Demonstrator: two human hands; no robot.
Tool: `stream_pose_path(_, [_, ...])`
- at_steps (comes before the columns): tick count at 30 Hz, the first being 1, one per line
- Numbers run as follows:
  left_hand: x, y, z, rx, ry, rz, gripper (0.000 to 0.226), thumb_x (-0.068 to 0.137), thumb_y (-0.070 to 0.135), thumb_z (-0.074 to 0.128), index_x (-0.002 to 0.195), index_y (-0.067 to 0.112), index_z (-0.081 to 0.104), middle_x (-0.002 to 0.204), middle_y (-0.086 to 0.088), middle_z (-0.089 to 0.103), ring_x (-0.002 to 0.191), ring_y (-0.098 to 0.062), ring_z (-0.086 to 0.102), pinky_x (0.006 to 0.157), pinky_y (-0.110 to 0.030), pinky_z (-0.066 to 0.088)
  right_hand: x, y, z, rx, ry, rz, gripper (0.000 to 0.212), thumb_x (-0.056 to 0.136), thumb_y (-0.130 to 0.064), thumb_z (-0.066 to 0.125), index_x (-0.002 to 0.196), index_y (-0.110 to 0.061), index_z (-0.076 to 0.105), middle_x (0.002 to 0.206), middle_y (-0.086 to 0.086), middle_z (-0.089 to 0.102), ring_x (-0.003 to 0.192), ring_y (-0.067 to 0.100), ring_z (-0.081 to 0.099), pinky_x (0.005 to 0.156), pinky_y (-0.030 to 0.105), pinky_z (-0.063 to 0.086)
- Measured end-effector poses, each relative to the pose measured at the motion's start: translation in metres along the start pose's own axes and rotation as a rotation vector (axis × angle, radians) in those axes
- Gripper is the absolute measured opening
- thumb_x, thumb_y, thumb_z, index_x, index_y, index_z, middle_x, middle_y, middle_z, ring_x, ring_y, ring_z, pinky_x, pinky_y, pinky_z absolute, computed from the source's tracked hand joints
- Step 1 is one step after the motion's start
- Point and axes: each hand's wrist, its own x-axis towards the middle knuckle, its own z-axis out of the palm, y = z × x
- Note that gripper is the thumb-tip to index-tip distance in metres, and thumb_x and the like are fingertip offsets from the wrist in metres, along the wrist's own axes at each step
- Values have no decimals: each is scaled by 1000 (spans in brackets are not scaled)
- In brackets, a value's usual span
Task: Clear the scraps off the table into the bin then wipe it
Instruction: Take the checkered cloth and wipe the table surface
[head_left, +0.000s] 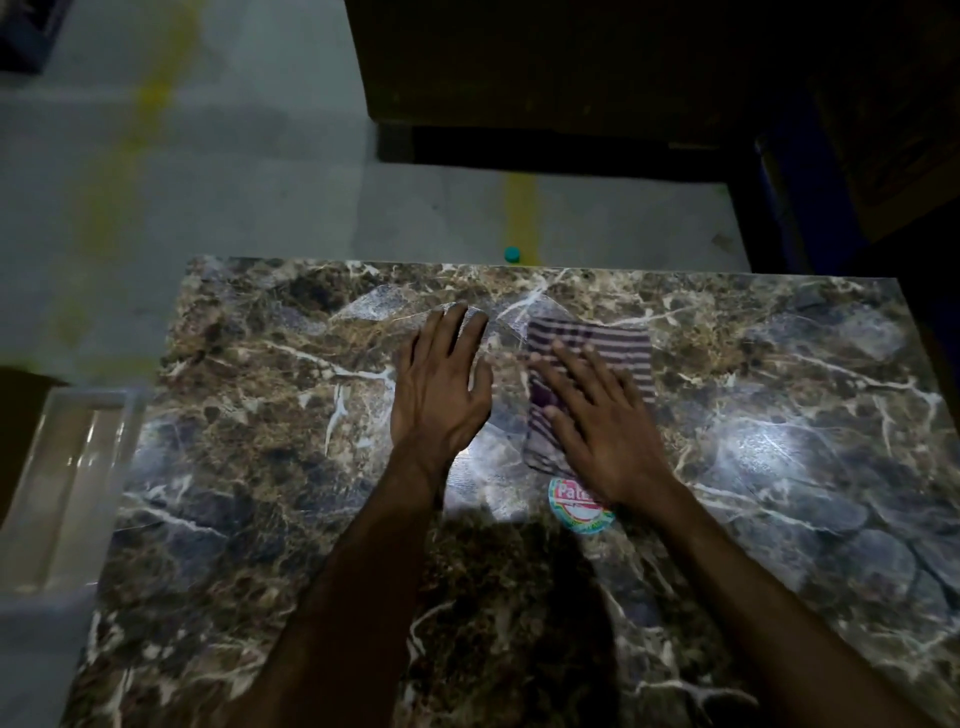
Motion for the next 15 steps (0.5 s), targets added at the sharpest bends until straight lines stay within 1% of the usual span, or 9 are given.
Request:
stream_pose_path(3, [1, 0, 1, -1, -9, -5, 57, 105, 38, 44, 160, 31, 32, 170, 4, 25, 158, -19, 18, 127, -47, 15, 20, 8, -3, 30, 43, 136, 56, 110, -51, 20, 164, -45, 9, 174, -11, 6, 161, 19, 4, 127, 48, 10])
stream_pose_path(6, [2, 0, 0, 10, 6, -4, 55, 104, 38, 45, 158, 31, 37, 169, 4, 29, 157, -20, 22, 126, -46, 18, 62, -4, -2, 52, 88, 220, 58, 109, -51, 20, 165, -41, 14, 175, -8, 8, 161, 23, 5, 128, 51, 8])
stream_pose_path(7, [3, 2, -1, 23, 10, -8, 53, 105, 39, 45, 157, 30, 40, 167, 3, 32, 155, -20, 25, 124, -46, 20, 71, -11, -1, 57, 81, 218, 58, 109, -51, 20, 165, -40, 13, 175, -7, 8, 161, 23, 4, 128, 52, 7])
stream_pose_path(9, [7, 5, -4, 73, 25, -4, 47, 105, 38, 43, 151, 28, 48, 161, 2, 42, 149, -22, 36, 120, -46, 27, 68, -23, 3, 48, 53, 150, 57, 110, -49, 19, 166, -39, 11, 175, -6, 5, 161, 23, 1, 128, 51, 5])
stream_pose_path(11, [14, 7, -8, 100, 48, 29, 40, 104, 34, 43, 140, 25, 56, 148, -1, 53, 134, -25, 46, 111, -45, 36, 46, -27, 7, 15, 22, 27, 57, 111, -48, 19, 166, -40, 7, 175, -8, 4, 162, 21, -2, 128, 49, 6])
stream_pose_path(13, [20, 6, -8, 113, 52, 60, 35, 103, 33, 42, 132, 23, 58, 136, -2, 57, 119, -27, 49, 103, -44, 40, 22, -18, 7, -1, -10, -38, 57, 111, -48, 20, 165, -44, 4, 175, -11, 3, 162, 19, -4, 129, 48, 8])
stream_pose_path(15, [23, 4, -6, 118, 59, 58, 31, 102, 33, 44, 128, 23, 57, 132, -2, 56, 114, -27, 48, 101, -44, 39, 13, -1, 1, 6, -19, 1, 57, 110, -49, 19, 164, -46, 4, 174, -12, 4, 162, 18, -1, 128, 49, 12])
